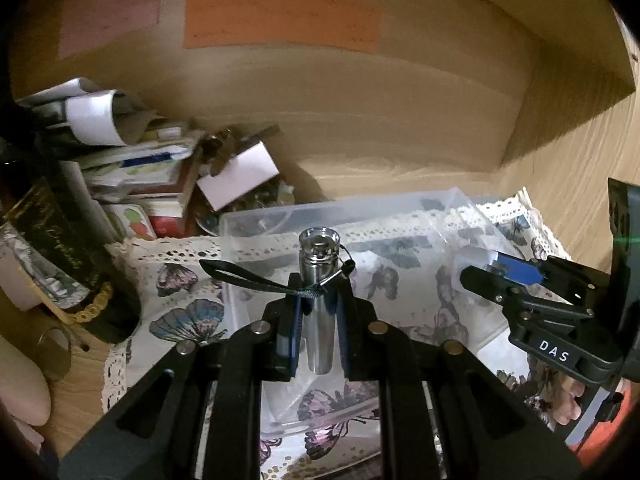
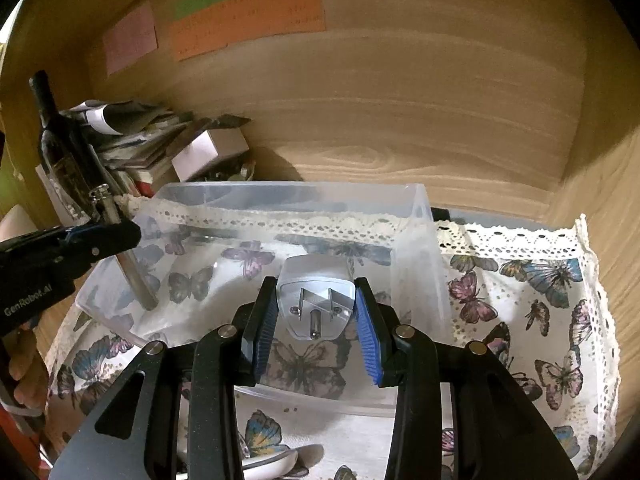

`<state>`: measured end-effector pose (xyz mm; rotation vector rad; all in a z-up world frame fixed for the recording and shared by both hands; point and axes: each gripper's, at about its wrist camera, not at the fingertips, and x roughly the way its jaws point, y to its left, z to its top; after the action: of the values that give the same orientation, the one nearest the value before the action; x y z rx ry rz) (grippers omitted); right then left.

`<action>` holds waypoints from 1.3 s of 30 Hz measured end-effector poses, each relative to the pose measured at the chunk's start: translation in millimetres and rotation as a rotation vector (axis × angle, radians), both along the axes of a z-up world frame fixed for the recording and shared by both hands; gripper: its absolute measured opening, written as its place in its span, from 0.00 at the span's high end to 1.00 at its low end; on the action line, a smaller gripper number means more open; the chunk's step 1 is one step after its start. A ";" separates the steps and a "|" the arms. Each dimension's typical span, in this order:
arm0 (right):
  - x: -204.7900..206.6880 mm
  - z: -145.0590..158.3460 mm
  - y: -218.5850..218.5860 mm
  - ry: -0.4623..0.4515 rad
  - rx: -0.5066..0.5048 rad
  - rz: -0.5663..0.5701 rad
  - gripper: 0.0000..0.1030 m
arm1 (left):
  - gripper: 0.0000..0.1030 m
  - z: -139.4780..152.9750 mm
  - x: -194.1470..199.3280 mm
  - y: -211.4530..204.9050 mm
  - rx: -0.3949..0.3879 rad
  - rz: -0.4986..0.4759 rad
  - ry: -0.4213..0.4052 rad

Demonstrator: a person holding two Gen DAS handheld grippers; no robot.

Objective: Organize rigid objects
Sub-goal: 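Carry the cylinder into the clear box and open the left tool while the right tool drops the plug in, then grasp the white oval device with the left tool while the right tool grasps the black round disc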

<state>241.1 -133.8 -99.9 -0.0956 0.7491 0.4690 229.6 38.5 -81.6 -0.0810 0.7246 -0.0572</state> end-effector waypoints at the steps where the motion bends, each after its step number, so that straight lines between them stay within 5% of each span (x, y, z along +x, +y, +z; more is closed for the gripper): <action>1: 0.5 -0.8 0.2 0.004 -0.001 0.001 0.67 | 0.86 -1.5 2.6 -0.2 0.001 -0.002 0.010; 13: 5.6 -5.8 0.0 0.027 0.007 0.005 0.66 | 0.85 -21.3 29.8 -1.2 -0.032 0.005 0.108; 15: 5.0 -5.7 0.0 0.027 0.009 0.005 0.61 | 0.78 -22.0 29.8 0.1 -0.038 0.007 0.120; 17: 3.3 -4.0 -0.9 0.021 0.015 0.006 0.50 | 0.51 -20.5 26.5 1.6 -0.050 0.012 0.122; 19: -0.3 0.5 -2.3 0.002 0.020 0.004 0.45 | 0.42 -16.2 22.2 0.5 -0.044 0.023 0.089; 27: -14.8 22.1 -7.7 -0.069 0.032 -0.002 0.38 | 0.26 11.2 -3.7 -5.8 0.017 0.025 -0.009; 39: -68.1 56.5 -21.0 -0.193 0.043 0.011 0.23 | 0.08 43.3 -62.3 -2.8 0.001 0.054 -0.134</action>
<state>173.0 -154.8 -43.4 -0.1032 0.5491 0.4787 167.3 35.8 -38.3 -0.0949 0.5884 -0.0111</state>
